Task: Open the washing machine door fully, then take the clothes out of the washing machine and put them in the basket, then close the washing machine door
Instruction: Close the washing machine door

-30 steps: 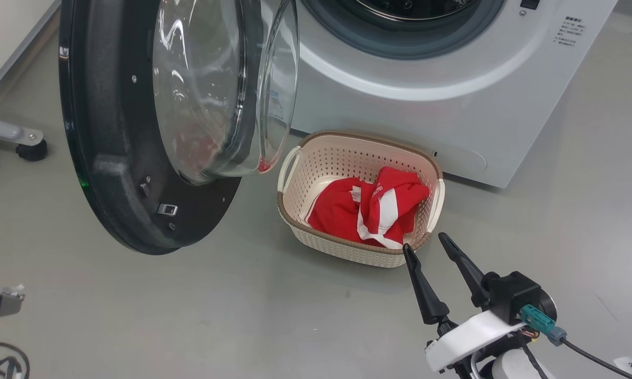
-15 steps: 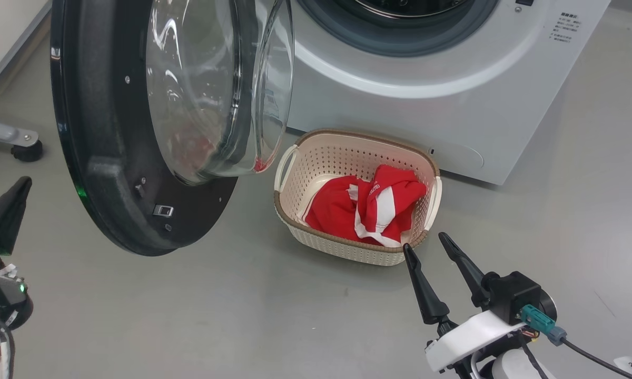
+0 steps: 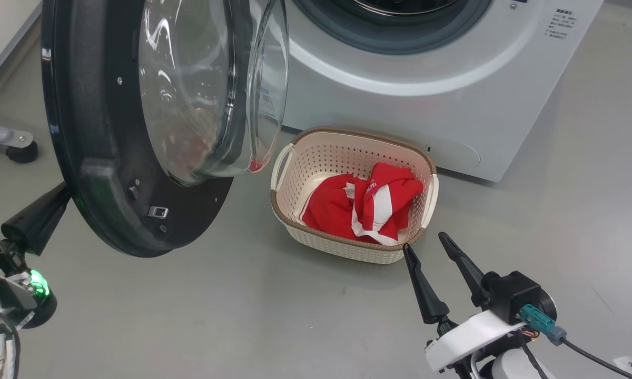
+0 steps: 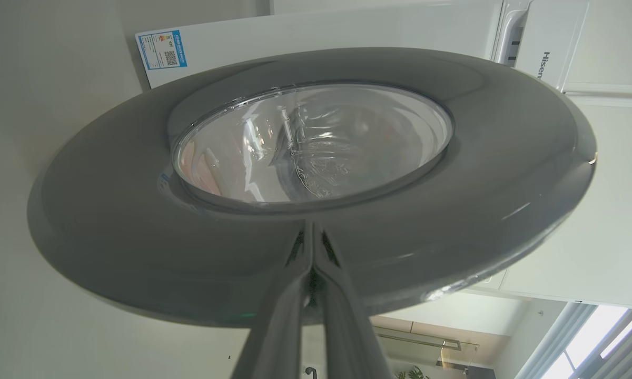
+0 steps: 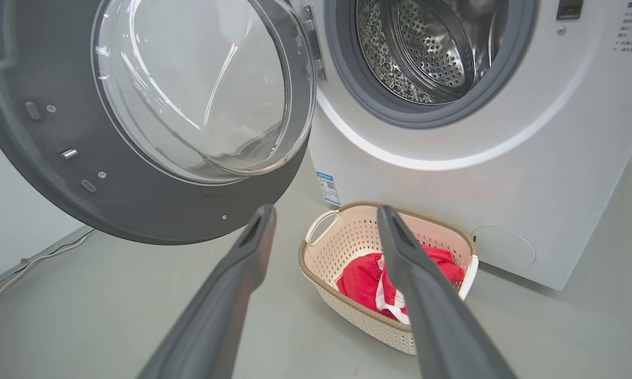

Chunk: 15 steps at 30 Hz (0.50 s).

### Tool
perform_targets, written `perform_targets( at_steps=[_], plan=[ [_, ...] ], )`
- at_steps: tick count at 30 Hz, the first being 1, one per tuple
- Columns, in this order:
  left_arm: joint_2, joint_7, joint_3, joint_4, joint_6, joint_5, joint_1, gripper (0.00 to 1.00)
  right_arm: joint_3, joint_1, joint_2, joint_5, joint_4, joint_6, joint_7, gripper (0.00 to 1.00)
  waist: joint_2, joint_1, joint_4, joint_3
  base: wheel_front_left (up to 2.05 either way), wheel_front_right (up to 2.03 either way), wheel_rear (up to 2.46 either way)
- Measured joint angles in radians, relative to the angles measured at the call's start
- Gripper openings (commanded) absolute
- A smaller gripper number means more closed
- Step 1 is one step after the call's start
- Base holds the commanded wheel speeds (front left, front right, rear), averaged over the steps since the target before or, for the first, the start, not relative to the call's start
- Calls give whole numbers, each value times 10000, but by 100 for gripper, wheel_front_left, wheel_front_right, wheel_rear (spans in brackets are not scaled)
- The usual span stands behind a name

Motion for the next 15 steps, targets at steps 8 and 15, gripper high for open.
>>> perform_targets(
  at_steps=[8,15],
  plan=[
    [21,566,146,-234,0,-675,2,0,86,-61,29,-2,42,42,0,100,0,0,-230,39,0,0,0],
    [-69,968,27,-353,0,-1099,14,0,90,-150,35,-2,94,42,0,100,0,0,-494,51,0,0,0]
  ],
)
